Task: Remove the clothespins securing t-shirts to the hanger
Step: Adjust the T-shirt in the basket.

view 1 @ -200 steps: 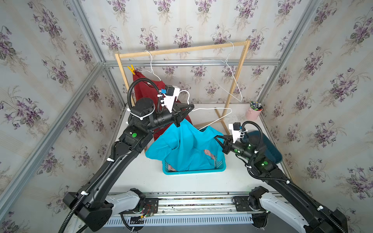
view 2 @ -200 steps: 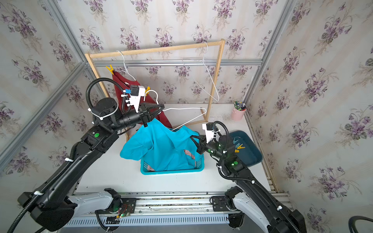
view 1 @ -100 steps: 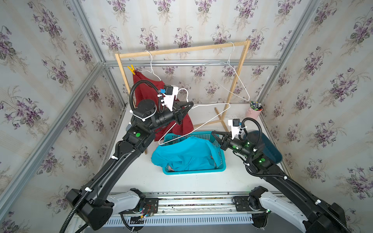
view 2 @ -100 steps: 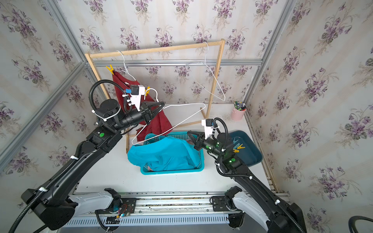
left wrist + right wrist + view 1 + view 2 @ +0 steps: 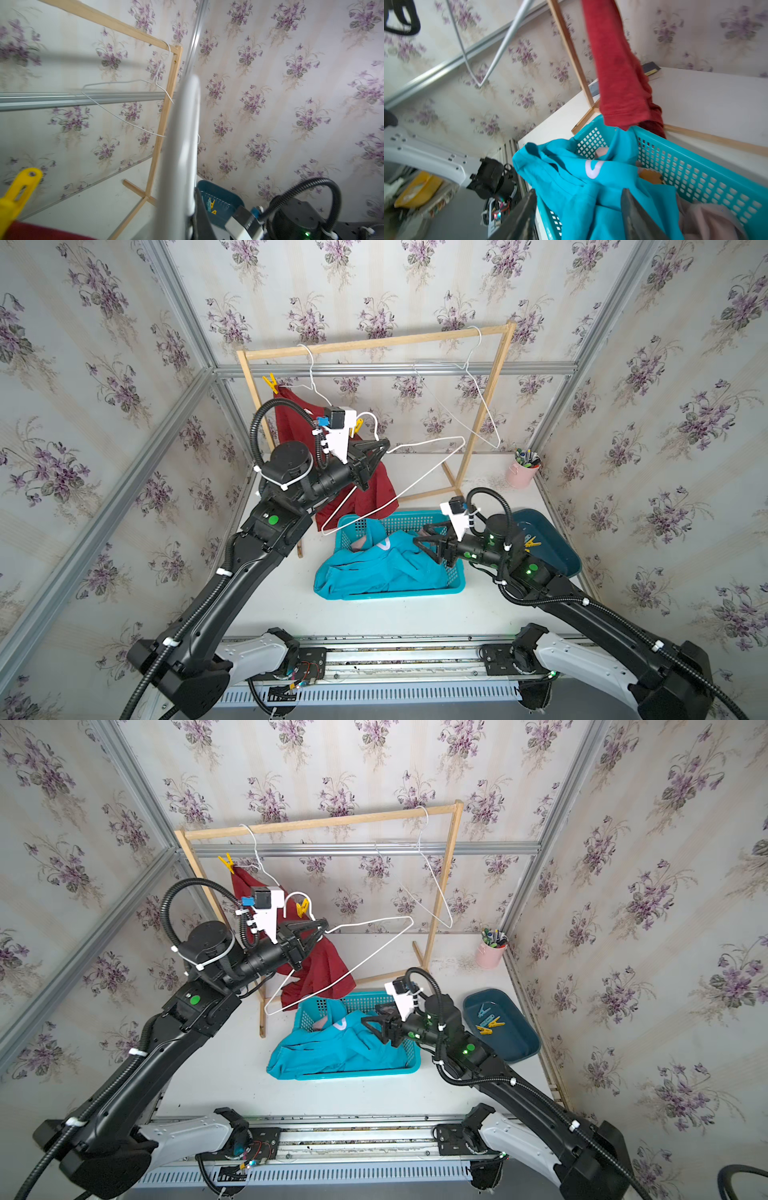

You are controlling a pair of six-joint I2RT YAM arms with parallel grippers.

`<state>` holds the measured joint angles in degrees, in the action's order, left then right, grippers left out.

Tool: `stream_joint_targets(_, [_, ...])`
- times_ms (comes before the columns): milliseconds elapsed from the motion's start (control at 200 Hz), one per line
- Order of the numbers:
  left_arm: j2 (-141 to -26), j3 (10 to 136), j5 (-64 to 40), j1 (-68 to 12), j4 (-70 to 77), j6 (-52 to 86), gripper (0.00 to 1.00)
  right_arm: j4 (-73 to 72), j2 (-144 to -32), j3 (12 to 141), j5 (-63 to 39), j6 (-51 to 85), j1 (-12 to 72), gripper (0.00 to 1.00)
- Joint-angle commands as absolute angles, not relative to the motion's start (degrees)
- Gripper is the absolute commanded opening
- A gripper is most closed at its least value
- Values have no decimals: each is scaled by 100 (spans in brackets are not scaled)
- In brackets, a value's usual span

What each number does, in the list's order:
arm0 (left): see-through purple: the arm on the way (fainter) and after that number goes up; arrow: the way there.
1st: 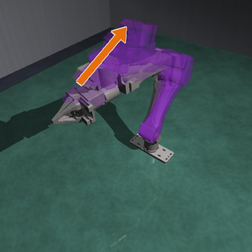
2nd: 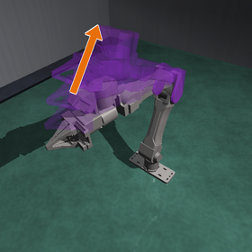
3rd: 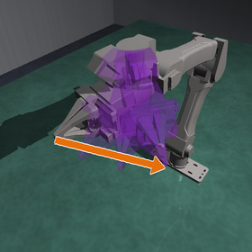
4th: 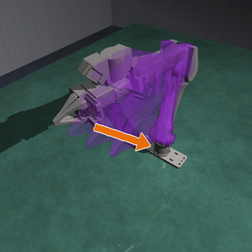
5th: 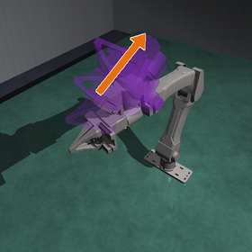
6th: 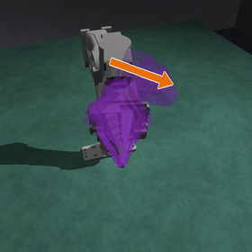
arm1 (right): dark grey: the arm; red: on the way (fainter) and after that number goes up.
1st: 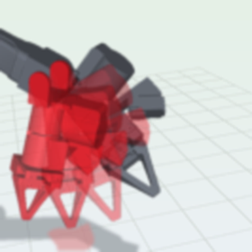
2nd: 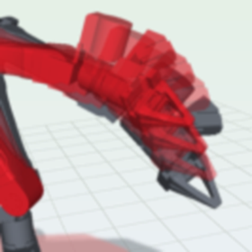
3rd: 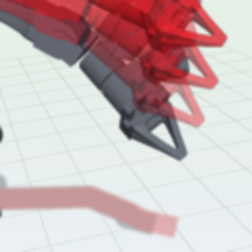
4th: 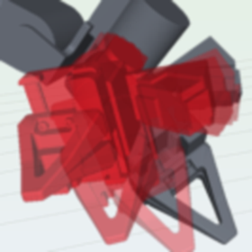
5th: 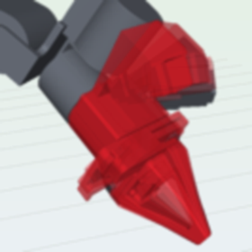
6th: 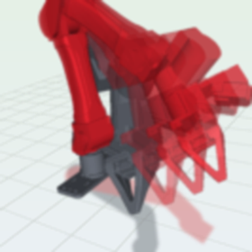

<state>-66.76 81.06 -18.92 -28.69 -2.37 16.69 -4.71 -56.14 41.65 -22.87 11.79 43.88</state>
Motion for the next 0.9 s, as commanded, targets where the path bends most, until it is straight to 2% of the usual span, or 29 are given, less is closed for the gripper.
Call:
stream_joint_targets(0, [-6400, 7994, -1280, -2761, -662, 1194, 0, 388, -5974, 4519, -1514, 6, 4945, 66])
stream_joint_targets(165, [-6386, 8033, -1868, -2669, -1403, 852, 0, 363, -6369, 4746, -1257, -112, 5395, 67])
stream_joint_targets(345, [-6587, 8112, -2431, -2663, -2041, 502, 0, 198, -5530, 4777, -406, -149, 5396, 66])
stream_joint_targets(430, [-6848, 8342, -2680, -2663, -2474, 295, 0, 652, -5426, 5133, -494, -496, 5396, 68])
stream_joint_targets(525, [-6986, 8471, -2530, -2644, -2654, 272, 0, 1279, -5813, 5473, -1120, -837, 5395, 70])
stream_joint_targets(614, [-6866, 8444, -1736, -2606, -2665, 334, 0, 1405, -6346, 5535, -1470, -835, 5546, 71])
stream_joint_targets(734, [-6670, 8437, -1466, -2534, -2669, 229, 0, 1097, -7016, 5708, -1022, -931, 6370, 75])
stream_joint_targets(894, [-6575, 8362, -1548, -2473, -2740, 209, 0, 134, -7940, 6028, -782, -839, 6978, 80])
